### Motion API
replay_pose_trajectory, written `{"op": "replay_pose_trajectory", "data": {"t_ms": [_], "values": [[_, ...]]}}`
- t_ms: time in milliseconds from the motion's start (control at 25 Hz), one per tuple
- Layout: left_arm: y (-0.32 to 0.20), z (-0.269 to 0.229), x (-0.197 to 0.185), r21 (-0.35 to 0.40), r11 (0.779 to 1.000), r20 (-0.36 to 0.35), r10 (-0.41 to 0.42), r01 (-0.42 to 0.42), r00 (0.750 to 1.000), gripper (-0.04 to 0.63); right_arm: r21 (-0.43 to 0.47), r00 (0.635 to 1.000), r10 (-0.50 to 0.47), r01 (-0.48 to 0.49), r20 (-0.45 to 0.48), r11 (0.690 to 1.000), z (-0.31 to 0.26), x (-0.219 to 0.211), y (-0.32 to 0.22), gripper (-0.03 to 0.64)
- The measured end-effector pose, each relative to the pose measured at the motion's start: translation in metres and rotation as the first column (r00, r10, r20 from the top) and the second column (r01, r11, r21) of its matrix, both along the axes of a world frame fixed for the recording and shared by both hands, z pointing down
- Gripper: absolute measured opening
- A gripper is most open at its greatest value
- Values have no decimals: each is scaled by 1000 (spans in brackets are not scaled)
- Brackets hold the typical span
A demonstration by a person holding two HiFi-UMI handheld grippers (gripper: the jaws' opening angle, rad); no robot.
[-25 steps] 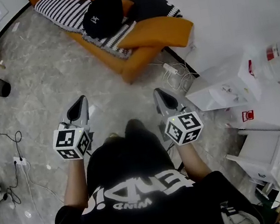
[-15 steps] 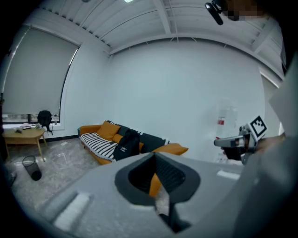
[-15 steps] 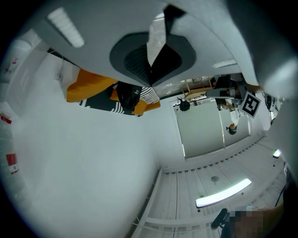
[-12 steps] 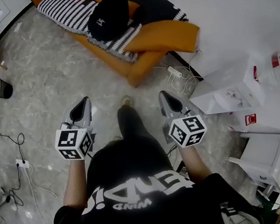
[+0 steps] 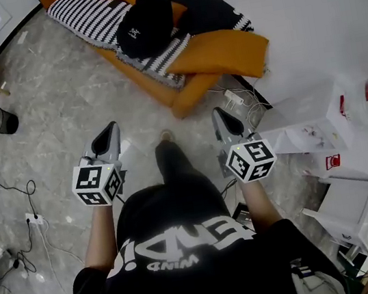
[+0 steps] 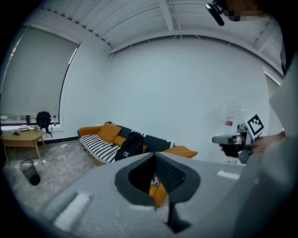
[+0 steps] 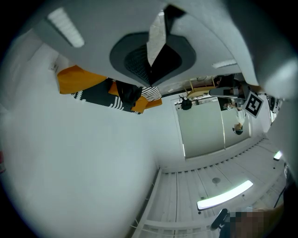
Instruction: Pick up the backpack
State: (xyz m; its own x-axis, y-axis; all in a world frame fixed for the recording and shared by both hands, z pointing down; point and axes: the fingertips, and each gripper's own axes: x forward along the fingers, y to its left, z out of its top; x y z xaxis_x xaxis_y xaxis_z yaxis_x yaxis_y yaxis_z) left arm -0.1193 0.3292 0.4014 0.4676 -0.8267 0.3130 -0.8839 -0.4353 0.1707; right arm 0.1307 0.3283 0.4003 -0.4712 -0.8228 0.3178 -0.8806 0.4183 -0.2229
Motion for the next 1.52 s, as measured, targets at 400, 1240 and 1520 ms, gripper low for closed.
{"op": "replay_pose_trajectory", "data": {"t_ms": [400, 1240, 1520], "values": [[-106, -12, 21, -11, 999, 0, -30, 30, 1000, 0, -12, 999, -34, 34, 9, 999, -13, 20, -113, 0], [-276, -13, 15, -22, 995, 3, -98, 98, 995, 0, -50, 992, -116, 119, 46, 992, 2, 5, -289, 0], [-345, -3, 2, -28, 998, -14, -61, 61, 998, 0, -79, 996, -76, 79, 44, 994, 13, -9, -344, 0]]}}
